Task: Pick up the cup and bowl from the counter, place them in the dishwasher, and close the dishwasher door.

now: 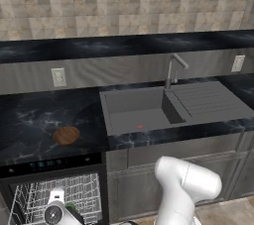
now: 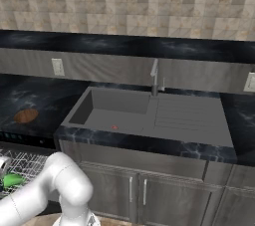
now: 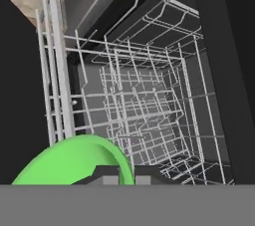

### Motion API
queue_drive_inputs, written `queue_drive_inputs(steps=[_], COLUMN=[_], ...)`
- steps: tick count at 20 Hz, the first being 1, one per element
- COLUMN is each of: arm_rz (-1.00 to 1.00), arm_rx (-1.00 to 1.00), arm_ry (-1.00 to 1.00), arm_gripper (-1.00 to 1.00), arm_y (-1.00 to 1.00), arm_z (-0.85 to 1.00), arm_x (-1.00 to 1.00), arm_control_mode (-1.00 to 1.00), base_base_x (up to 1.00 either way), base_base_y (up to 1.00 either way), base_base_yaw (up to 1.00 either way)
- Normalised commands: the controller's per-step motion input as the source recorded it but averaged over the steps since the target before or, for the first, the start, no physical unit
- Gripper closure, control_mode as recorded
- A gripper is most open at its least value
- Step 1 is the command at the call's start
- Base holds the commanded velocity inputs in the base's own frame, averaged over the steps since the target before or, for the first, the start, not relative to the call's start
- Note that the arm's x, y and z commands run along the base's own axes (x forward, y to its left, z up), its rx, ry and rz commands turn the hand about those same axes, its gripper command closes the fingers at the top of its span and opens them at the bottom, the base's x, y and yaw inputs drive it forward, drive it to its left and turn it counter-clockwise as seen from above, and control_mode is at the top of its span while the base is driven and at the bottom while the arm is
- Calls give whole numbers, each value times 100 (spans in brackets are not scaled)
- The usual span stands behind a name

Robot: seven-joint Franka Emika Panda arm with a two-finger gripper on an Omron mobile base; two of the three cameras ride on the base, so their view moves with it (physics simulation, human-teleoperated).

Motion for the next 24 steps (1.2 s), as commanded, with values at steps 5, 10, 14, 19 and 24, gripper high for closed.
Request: queue_drive_inputs(steps=[5, 10, 14, 19, 24], arm_rz=[0, 0, 0, 0, 0], arm_rx=[3, 5, 9, 8, 2], arm_ry=[0, 0, 2, 2, 0], arm_gripper=[100, 100, 100, 100, -100], arm_y=[0, 0, 0, 0, 12], arm_z=[-1, -22, -46, -41, -41], arm_x=[25, 31, 28, 23, 6], arm_control_mode=[-100, -100, -100, -100, -100], base_base_x=[0, 0, 0, 0, 0], base_base_y=[0, 0, 0, 0, 0], base_base_yaw=[0, 0, 0, 0, 0])
